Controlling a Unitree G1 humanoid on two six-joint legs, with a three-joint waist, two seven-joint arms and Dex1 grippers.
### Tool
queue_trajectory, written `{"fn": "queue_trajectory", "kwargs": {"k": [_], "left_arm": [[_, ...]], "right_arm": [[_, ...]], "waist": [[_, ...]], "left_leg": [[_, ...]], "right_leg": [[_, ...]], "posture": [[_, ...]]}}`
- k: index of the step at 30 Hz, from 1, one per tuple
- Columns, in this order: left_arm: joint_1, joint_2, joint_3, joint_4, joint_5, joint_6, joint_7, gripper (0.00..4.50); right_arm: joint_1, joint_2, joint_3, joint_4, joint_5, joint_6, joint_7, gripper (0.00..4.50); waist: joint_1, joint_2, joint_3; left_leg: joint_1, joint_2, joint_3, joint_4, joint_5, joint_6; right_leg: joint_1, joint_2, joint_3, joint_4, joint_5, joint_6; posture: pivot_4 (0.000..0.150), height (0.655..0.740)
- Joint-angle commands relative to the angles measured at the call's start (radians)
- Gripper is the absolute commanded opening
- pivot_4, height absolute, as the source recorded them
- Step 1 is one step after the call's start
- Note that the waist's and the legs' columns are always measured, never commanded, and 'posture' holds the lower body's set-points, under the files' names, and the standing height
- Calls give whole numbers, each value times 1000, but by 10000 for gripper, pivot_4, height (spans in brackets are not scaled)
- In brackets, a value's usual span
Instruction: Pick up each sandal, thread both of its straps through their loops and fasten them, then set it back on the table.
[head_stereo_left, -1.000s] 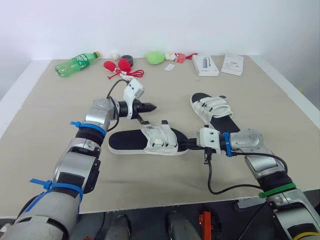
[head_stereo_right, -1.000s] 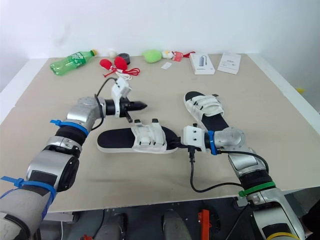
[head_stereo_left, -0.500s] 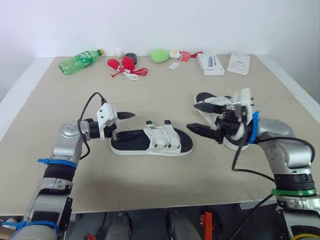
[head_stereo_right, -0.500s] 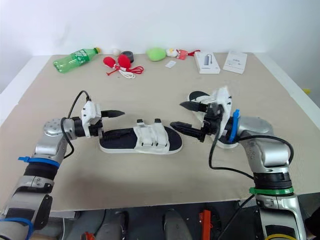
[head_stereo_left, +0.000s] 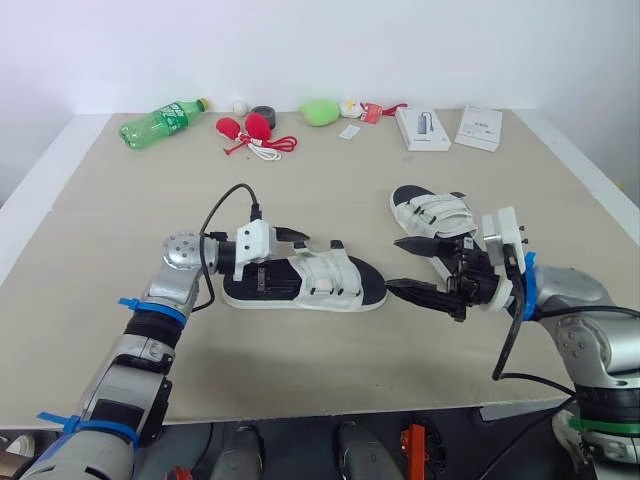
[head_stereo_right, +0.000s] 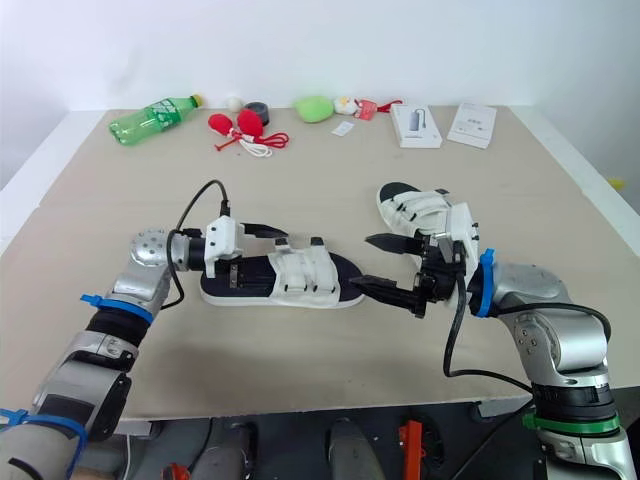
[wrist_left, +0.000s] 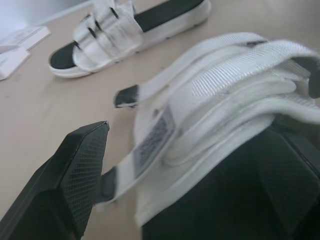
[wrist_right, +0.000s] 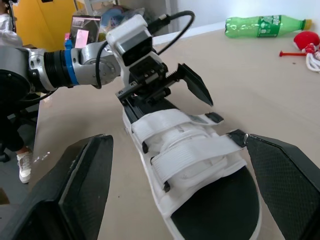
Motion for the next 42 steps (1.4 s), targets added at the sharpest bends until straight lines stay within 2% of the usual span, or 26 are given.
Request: {"fn": "queue_trajectory", "kwargs": {"k": [1,3,5,6,7,8,9,11,13,17,21,23,25,27,30,35,42], "left_arm": [[-47,-17,-10,46,19,-29,7,42121],[-58,-26,-11,70,24,-12,15,35764],[-76,-42,-2,91,23,9,46,26737],[-80,-46,0,97,23,12,54,20659],[-83,-46,1,103,26,9,62,18440],[-85,-43,0,107,29,4,68,12688],[-86,-41,-2,111,33,5,74,10112],[-88,-37,-2,114,35,11,89,1326],[-91,-36,8,112,41,27,134,404],[-127,-17,59,105,100,124,416,404],[-169,-3,125,71,109,426,648,404],[-178,-6,182,10,131,566,844,404],[-173,-21,225,-62,130,698,965,404],[-160,-41,238,-127,131,786,1029,404],[-114,-117,279,-253,140,925,1206,404],[-30,-145,220,-410,194,1029,1259,404],[54,-93,113,-549,243,1075,1190,404]], "right_arm": [[18,-2,4,-65,6,-34,12,45000],[25,-2,12,-66,-7,-52,12,45000],[28,-1,22,-56,-23,-74,10,45000],[26,1,25,-51,-28,-81,8,45000],[24,3,27,-47,-31,-85,6,45000],[22,4,29,-43,-33,-89,3,45000],[20,6,30,-39,-36,-94,2,45000],[16,11,35,-31,-45,-105,2,45000],[13,16,41,-19,-56,-119,3,45000],[3,23,50,4,-91,-153,-7,45000],[-28,61,41,55,-128,-186,-76,45000],[-54,85,51,95,-162,-214,-108,45000],[-74,98,65,124,-190,-235,-121,45000],[-84,103,74,144,-209,-252,-119,45000],[-109,117,95,179,-235,-276,-112,45000],[-133,131,109,210,-255,-298,-116,45000],[-148,127,107,253,-264,-314,-100,45000]], "waist": [[0,0,0],[0,0,0],[0,0,0],[0,0,0],[0,0,0],[0,0,0],[0,0,0],[0,0,0],[0,0,0],[-1,0,0],[-6,0,0],[-7,0,0],[-7,0,0],[-2,0,0],[5,0,0],[8,0,0],[1,0,0]], "left_leg": [[0,0,0,0,0,0],[0,0,0,0,0,0],[0,0,0,0,0,0],[0,0,0,0,0,0],[0,0,0,0,0,0],[0,0,0,0,0,0],[0,0,0,0,0,0],[0,0,0,0,0,0],[0,0,0,0,0,0],[1,0,0,1,0,0],[1,0,0,2,1,1],[1,0,0,1,1,1],[0,0,0,1,1,1],[-1,0,-1,1,1,1],[-3,-1,-2,0,0,0],[-4,-3,-2,0,0,-1],[-1,-1,-2,0,2,-4]], "right_leg": [[0,0,0,0,0,0],[0,0,0,0,0,0],[0,0,0,0,0,0],[0,0,0,0,0,0],[0,0,0,0,0,0],[0,0,0,0,0,0],[0,0,0,0,0,0],[0,0,0,0,0,1],[0,0,0,0,0,1],[1,0,0,0,1,1],[0,0,0,0,3,2],[0,0,0,0,2,2],[0,0,0,0,2,2],[-1,0,0,0,2,2],[-2,-1,-1,0,1,2],[-1,-2,-1,0,5,-4],[-1,-1,-1,0,4,-2]], "posture": [[1500,7400],[1500,7400],[1500,7400],[1500,7400],[1500,7400],[1500,7400],[1500,7400],[1500,7400],[1500,7400],[1500,7400],[1500,7400],[1500,7400],[1500,7400],[1500,7400],[1500,7400],[1500,7400],[1500,7400]]}}
